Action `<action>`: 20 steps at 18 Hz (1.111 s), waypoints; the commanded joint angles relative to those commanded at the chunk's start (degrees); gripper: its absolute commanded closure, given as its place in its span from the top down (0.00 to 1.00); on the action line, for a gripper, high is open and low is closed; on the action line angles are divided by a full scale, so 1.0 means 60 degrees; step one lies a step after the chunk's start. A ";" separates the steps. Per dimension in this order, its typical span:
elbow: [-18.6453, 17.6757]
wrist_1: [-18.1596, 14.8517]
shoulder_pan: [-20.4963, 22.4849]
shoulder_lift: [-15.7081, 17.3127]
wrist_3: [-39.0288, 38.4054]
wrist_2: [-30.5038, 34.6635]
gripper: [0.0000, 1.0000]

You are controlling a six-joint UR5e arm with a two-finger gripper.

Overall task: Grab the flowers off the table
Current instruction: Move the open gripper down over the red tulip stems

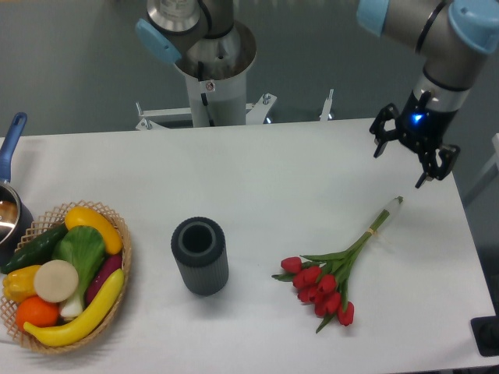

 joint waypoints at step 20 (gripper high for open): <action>-0.0175 0.1772 -0.1040 -0.1700 -0.2375 0.0437 1.00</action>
